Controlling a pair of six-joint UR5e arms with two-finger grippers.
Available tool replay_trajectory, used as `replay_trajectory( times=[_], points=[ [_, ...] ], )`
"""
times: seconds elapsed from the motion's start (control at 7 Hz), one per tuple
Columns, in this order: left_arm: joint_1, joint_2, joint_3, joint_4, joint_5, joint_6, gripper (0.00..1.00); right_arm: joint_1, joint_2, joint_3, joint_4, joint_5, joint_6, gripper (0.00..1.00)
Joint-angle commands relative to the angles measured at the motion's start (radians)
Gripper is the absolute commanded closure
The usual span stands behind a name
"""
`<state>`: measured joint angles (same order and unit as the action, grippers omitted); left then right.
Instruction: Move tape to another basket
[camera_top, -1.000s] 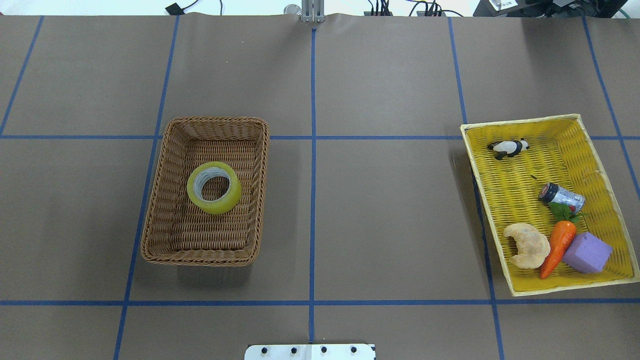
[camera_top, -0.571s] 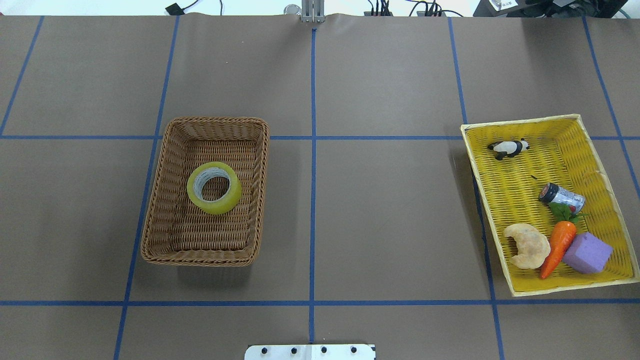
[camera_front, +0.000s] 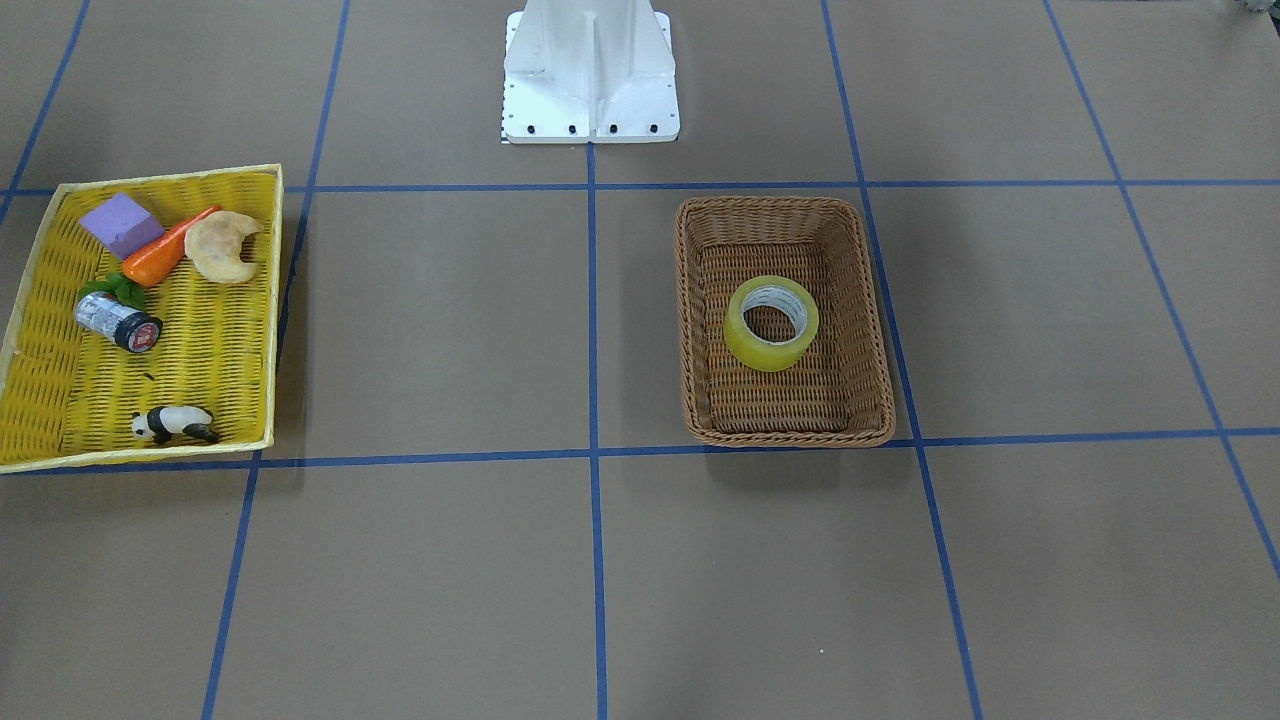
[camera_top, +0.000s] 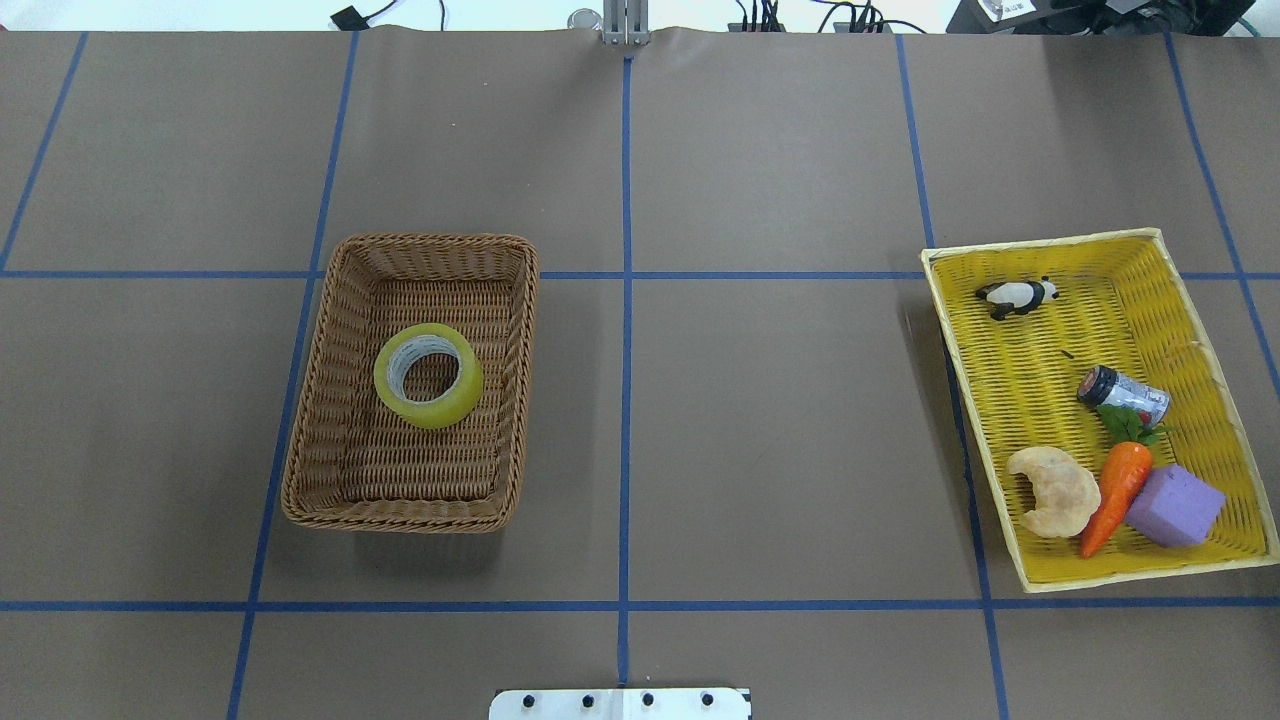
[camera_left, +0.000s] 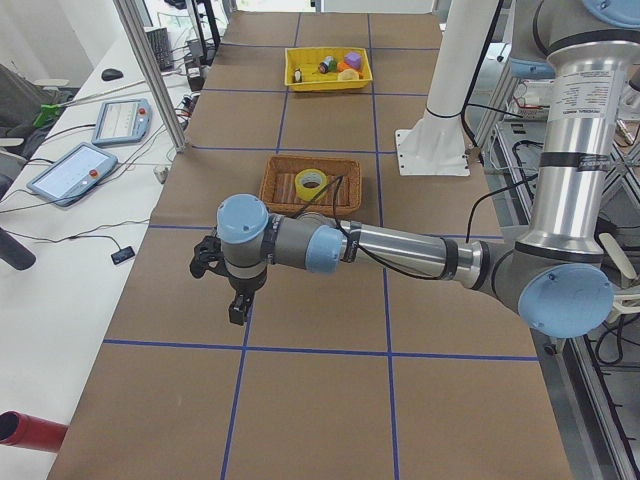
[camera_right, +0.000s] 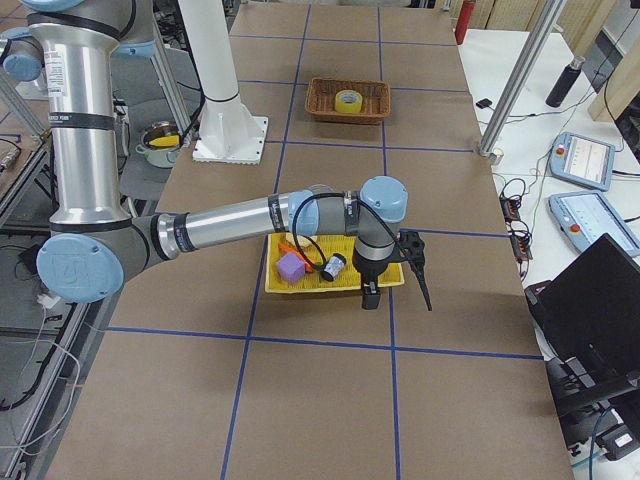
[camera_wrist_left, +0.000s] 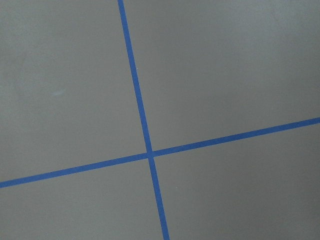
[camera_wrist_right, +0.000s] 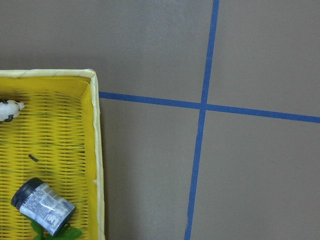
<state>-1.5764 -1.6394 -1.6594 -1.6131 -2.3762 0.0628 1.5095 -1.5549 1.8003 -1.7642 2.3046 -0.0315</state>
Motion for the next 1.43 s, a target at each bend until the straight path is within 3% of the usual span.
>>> replay_trajectory(
  times=[0.0, 1.29],
  points=[
    [-0.001, 0.021, -0.005, -0.005, -0.003, 0.0, 0.02, 0.0, -0.001, -0.01, 0.0, -0.001, 0.011, 0.0],
    [-0.057, 0.079, -0.028, -0.037, -0.001, -0.003, 0.02, -0.002, -0.001, -0.012, 0.0, -0.002, 0.013, 0.0]
  ],
)
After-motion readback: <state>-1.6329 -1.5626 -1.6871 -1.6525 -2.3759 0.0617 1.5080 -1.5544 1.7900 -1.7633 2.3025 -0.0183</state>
